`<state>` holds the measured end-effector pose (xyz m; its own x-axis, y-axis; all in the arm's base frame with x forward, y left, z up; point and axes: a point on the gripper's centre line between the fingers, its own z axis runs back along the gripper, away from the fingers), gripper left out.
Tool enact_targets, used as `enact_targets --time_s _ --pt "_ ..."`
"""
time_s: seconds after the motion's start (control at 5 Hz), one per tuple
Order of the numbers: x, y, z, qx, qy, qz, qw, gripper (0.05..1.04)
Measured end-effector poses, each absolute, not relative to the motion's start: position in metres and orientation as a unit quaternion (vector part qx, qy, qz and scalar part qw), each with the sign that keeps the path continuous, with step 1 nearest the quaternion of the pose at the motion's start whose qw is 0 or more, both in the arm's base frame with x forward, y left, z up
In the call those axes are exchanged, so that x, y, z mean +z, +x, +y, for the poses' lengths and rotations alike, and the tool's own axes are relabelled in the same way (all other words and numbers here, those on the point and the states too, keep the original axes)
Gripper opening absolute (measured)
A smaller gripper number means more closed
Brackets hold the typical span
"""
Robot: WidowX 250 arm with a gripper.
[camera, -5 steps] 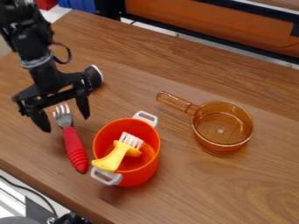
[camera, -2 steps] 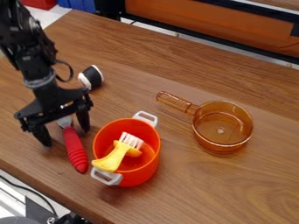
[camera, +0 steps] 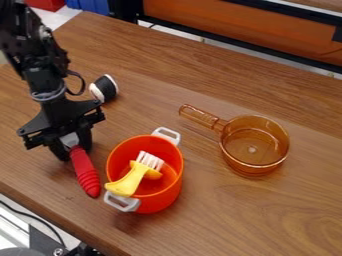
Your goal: Moves the silver spoon into the brown pot
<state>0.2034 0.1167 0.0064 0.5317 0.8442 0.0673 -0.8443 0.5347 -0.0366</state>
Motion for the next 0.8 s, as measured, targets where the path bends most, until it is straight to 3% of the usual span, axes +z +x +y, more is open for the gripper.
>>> enact_targets --time_s 0.2,0.6,0.8 --pt "0.007 0.204 0.119 0.483 0.001 -0.033 0.875 0.273" --pt "0.030 0.218 0.144 0.493 0.019 0.000 0.870 0.272" --pt "0.050 0.228 0.160 0.489 0.045 0.005 0.871 0.272"
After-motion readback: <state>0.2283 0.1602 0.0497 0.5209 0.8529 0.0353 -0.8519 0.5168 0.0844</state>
